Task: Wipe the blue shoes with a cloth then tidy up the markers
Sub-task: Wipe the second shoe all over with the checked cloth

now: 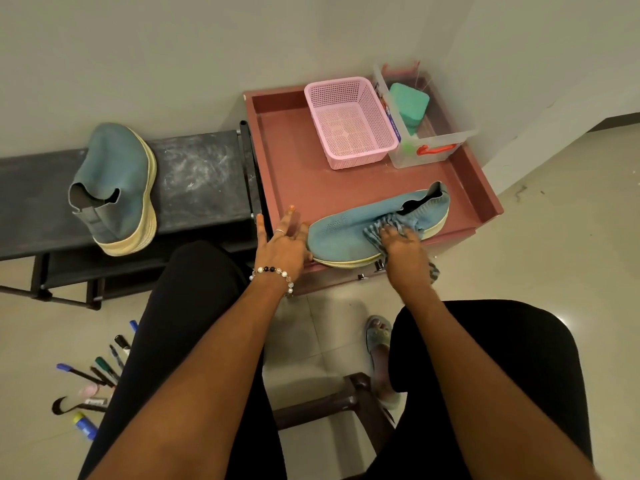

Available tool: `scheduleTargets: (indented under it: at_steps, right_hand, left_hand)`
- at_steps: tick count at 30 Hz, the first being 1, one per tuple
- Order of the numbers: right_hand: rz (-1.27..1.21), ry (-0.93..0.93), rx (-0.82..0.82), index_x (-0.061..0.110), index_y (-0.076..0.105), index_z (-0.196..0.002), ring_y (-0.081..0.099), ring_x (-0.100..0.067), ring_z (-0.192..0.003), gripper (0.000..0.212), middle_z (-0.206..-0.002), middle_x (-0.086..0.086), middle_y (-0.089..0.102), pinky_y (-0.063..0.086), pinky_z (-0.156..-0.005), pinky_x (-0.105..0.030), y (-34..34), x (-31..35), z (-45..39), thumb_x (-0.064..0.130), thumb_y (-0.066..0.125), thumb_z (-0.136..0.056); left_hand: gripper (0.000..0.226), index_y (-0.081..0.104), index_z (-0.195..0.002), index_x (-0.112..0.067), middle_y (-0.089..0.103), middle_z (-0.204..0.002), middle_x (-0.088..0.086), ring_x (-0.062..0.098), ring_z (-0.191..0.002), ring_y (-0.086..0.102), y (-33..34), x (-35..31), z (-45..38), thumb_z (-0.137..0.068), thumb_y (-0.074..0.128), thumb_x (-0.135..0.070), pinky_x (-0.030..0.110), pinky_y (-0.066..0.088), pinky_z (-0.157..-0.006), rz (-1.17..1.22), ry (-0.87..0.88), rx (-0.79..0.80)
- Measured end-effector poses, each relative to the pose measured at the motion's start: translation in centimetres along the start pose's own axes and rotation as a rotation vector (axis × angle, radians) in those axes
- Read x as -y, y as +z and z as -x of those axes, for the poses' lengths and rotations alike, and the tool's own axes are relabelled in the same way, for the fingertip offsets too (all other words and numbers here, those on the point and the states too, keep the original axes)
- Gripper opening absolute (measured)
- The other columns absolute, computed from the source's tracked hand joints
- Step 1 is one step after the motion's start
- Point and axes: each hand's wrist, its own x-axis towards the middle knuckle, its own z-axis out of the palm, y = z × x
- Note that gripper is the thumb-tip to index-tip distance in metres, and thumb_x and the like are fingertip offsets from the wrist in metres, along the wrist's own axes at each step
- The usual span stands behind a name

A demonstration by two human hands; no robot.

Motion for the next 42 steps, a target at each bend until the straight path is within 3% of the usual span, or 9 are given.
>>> scheduleTargets:
  at_steps: [4,8,14,19,25,28,31,37,42]
  right_hand:
    - [-0.259,0.236,0.044,0.004,0.051,-0.129,0.043,-0.031,-0.124,0.037,-0.135,-0.019,0.049,0.037,-0.104,-0.041,1.2,7.2,1.9,0.007,0.046,-0.092]
    - [-0.488,-0.05,0.19,0.003,0.047,-0.136,0.033,-0.028,-0.136,0.054,-0.142,-0.012,0.044,0.023,-0.115,-0.031,1.1,10.2,3.9,-0.009,0.049,-0.084]
    - [-1.189,0.366,0.401,0.004,0.072,-0.093,0.067,-0.025,-0.085,0.046,-0.09,-0.011,0.072,0.056,-0.077,-0.03,-7.7,1.6,1.7,-0.025,0.04,-0.076]
    - [-1.542,0.684,0.041,0.005,0.067,-0.096,0.068,-0.024,-0.072,0.032,-0.08,-0.009,0.073,0.056,-0.061,-0.033,-10.3,-4.8,2.3,-0.015,0.045,-0.084]
    - [-0.735,0.306,-0.46,0.004,0.065,-0.114,0.057,-0.022,-0.079,0.045,-0.088,-0.005,0.062,0.044,-0.071,-0.023,-7.4,-4.6,1.4,-0.016,0.045,-0.079]
    - [-0.301,0.119,-0.287,0.001,0.06,-0.122,0.056,-0.034,-0.105,0.056,-0.112,-0.016,0.065,0.048,-0.086,-0.036,-4.1,-2.7,0.6,-0.016,0.047,-0.07]
    - [0.009,0.129,-0.073,-0.001,0.069,-0.103,0.064,-0.036,-0.1,0.045,-0.1,-0.014,0.071,0.057,-0.075,-0.043,-0.4,-0.3,0.3,0.004,0.068,-0.057]
    - [-0.085,-0.182,0.251,0.006,0.036,-0.143,0.027,-0.033,-0.137,0.068,-0.149,-0.011,0.037,0.03,-0.111,-0.041,0.1,1.1,1.0,0.0,0.058,-0.078]
    - [-0.047,-0.34,0.123,0.01,0.063,-0.122,0.054,-0.038,-0.119,0.056,-0.126,-0.011,0.062,0.049,-0.092,-0.052,-1.9,-5.3,0.2,-0.007,0.049,-0.071]
  left_hand:
    - [0.058,0.022,-0.15,-0.017,0.023,-0.157,0.005,0.014,-0.146,-0.013,-0.2,-0.3,0.1,-0.097,0.044,-0.03,0.054,-0.025,-0.105,-0.02,-0.02,0.023]
    - [0.058,0.014,-0.152,-0.014,0.024,-0.157,0.004,0.018,-0.146,-0.015,-0.3,-0.3,0.2,-0.098,0.037,-0.013,0.06,-0.016,-0.109,-0.107,-0.004,0.031]
    - [0.057,0.006,-0.15,-0.002,0.02,-0.158,0.011,0.023,-0.148,0.006,-0.1,-1.7,0.7,-0.096,0.021,-0.008,0.051,-0.006,-0.116,-0.159,0.041,-0.054]
    - [0.057,0.033,-0.144,0.001,0.029,-0.152,0.019,0.03,-0.142,0.027,-0.8,-5.9,0.6,-0.088,0.024,-0.002,0.048,0.001,-0.115,-0.151,0.314,-0.356]
    - [0.056,0.0,-0.151,-0.002,-0.001,-0.159,0.015,0.029,-0.147,-0.001,1.7,-7.4,0.5,-0.095,0.003,-0.007,0.042,-0.005,-0.117,-0.193,0.388,-0.07]
    - [0.053,-0.001,-0.15,0.0,-0.001,-0.158,0.017,0.031,-0.147,0.001,2.8,-6.7,-0.1,-0.099,0.011,-0.004,0.045,0.002,-0.118,-0.253,0.322,-0.024]
    - [0.054,0.046,-0.137,0.002,0.046,-0.142,0.018,0.032,-0.132,0.044,3.6,-7.1,-0.7,-0.089,0.022,-0.005,0.048,0.038,-0.107,-0.198,0.307,-0.139]
    - [0.047,0.063,-0.113,0.01,0.063,-0.118,0.026,0.036,-0.115,0.059,4.3,-7.3,-1.0,-0.084,0.03,-0.005,0.052,0.049,-0.093,-0.189,0.315,-0.104]
    - [0.047,0.064,-0.116,0.006,0.063,-0.119,0.022,0.035,-0.109,0.063,3.9,-7.3,-1.3,-0.085,0.031,-0.006,0.051,0.052,-0.088,-0.204,0.331,-0.097]
